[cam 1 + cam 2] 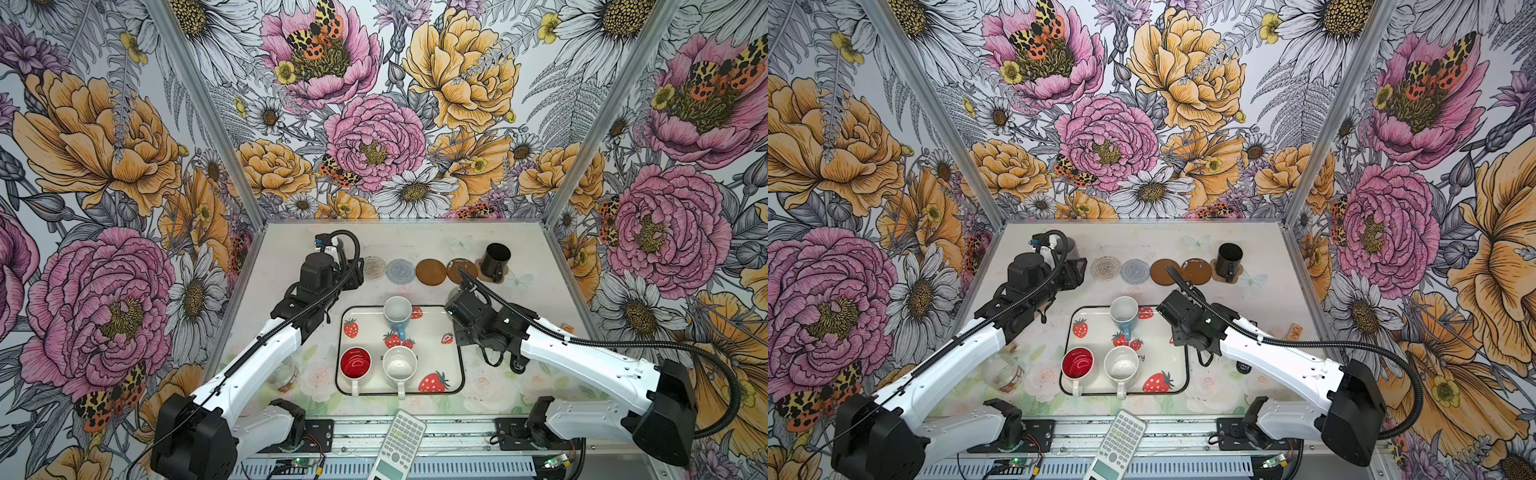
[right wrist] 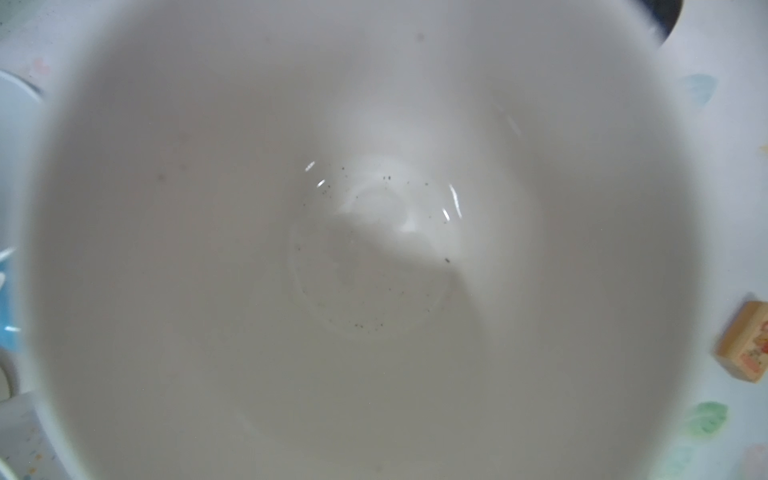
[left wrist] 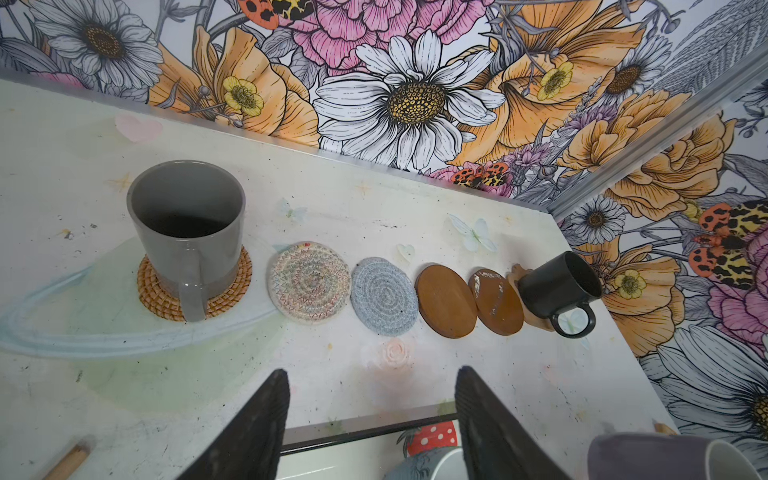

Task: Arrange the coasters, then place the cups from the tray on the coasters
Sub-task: 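Lift the lavender mug and carry it toward the scratched brown coaster, then lower the lavender mug onto the scratched brown coaster beside the black mug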

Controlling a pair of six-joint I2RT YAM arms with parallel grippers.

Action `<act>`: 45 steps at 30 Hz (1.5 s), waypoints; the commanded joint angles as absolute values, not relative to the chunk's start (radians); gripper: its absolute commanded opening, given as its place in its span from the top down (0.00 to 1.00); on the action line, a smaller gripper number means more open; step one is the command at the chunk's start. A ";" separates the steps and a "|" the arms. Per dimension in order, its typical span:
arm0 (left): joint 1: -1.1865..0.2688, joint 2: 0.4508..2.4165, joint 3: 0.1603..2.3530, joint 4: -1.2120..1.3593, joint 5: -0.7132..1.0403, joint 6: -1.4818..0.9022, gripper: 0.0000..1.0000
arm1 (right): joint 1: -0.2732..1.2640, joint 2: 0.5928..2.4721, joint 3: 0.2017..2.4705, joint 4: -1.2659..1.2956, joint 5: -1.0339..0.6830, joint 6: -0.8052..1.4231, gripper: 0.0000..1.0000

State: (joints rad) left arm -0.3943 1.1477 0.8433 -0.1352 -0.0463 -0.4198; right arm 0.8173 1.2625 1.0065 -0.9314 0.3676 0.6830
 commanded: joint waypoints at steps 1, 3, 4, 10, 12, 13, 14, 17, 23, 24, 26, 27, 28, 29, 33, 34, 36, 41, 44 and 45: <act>-0.378 1.162 0.836 -0.094 -0.005 -0.431 0.35 | 0.763 1.304 1.084 -0.868 0.419 0.569 1.00; -0.371 1.172 0.837 -0.090 0.002 -0.433 0.35 | 0.731 1.335 1.108 -0.848 0.411 0.535 1.00; -0.367 1.178 0.838 -0.089 0.006 -0.435 0.35 | 0.712 1.351 1.117 -0.834 0.400 0.517 1.00; -0.351 1.190 0.839 -0.080 0.027 -0.433 0.35 | 0.593 1.439 1.158 -0.746 0.311 0.441 1.00; -0.349 1.193 0.838 -0.075 0.032 -0.433 0.35 | 0.552 1.467 1.168 -0.714 0.281 0.422 1.00; -0.347 1.193 0.839 -0.073 0.035 -0.434 0.35 | 0.530 1.484 1.177 -0.700 0.262 0.414 1.00; -0.346 1.193 0.838 -0.072 0.037 -0.434 0.35 | 0.511 1.499 1.185 -0.689 0.246 0.408 1.00; -0.342 1.195 0.838 -0.072 0.038 -0.434 0.35 | 0.458 1.549 1.215 -0.655 0.219 0.384 1.00; -0.339 1.190 0.841 -0.077 0.043 -0.433 0.35 | 0.372 1.645 1.277 -0.603 0.153 0.351 1.00; -0.339 1.190 0.841 -0.078 0.044 -0.433 0.35 | 0.362 1.659 1.288 -0.600 0.141 0.346 1.00; -0.339 1.192 0.841 -0.076 0.041 -0.433 0.35 | 0.344 1.691 1.311 -0.598 0.130 0.335 1.00; -0.337 1.194 0.841 -0.075 0.040 -0.434 0.35 | 0.333 1.709 1.326 -0.597 0.127 0.331 1.00; -0.337 1.197 0.842 -0.074 0.039 -0.435 0.35 | 0.325 1.726 1.340 -0.596 0.125 0.326 1.00; -0.337 1.201 0.843 -0.075 0.040 -0.434 0.35 | 0.320 1.742 1.353 -0.597 0.123 0.323 1.00; -0.333 1.215 0.853 -0.081 0.046 -0.436 0.36 | 0.300 1.805 1.402 -0.594 0.113 0.311 1.00; -0.333 1.216 0.854 -0.081 0.046 -0.436 0.36 | 0.296 1.819 1.416 -0.594 0.111 0.309 1.00; -0.333 1.218 0.856 -0.083 0.045 -0.436 0.36 | 0.290 1.846 1.437 -0.594 0.103 0.304 1.00; -0.331 1.221 0.856 -0.086 0.040 -0.435 0.36 | 0.278 1.895 1.477 -0.594 0.079 0.296 1.00; -0.332 1.226 0.860 -0.086 0.040 -0.434 0.36 | 0.276 1.915 1.485 -0.594 0.080 0.293 1.00; -0.331 1.229 0.860 -0.088 0.041 -0.435 0.36 | 0.276 1.920 1.486 -0.594 0.082 0.292 1.00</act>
